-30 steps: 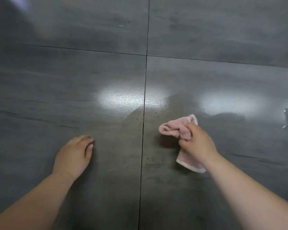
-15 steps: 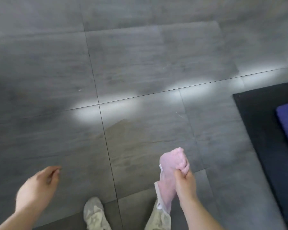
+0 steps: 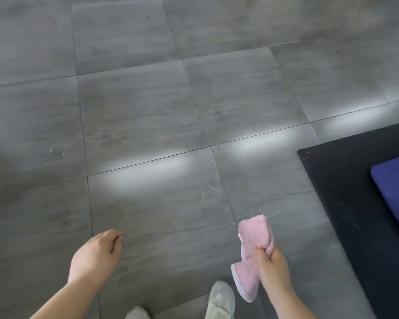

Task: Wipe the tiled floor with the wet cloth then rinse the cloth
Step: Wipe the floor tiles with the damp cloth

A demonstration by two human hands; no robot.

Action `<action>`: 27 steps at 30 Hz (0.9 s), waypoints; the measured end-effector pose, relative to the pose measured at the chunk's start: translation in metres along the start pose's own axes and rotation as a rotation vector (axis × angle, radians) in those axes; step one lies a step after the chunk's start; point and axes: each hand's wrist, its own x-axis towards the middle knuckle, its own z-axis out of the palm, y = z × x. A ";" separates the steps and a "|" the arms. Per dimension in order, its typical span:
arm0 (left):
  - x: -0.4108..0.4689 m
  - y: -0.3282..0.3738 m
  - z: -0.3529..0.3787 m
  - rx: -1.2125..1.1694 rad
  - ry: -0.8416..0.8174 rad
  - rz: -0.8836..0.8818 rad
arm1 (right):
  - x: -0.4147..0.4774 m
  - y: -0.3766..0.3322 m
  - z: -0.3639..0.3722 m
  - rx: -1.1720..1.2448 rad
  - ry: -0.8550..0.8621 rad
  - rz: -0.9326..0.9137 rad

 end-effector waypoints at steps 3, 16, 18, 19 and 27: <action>0.039 0.032 0.072 -0.039 0.023 0.101 | 0.055 0.019 0.016 -0.213 0.056 -0.198; 0.210 -0.026 0.360 0.463 -0.041 0.608 | 0.281 0.207 0.223 -0.567 -0.158 -1.133; 0.220 -0.034 0.381 0.505 -0.115 0.521 | 0.289 0.243 0.242 -0.692 -0.310 -1.131; 0.223 -0.038 0.386 0.485 -0.148 0.476 | 0.291 0.252 0.244 -0.754 -0.328 -1.146; 0.233 -0.045 0.382 0.372 -0.326 0.314 | 0.335 0.225 0.202 -0.740 0.079 -0.826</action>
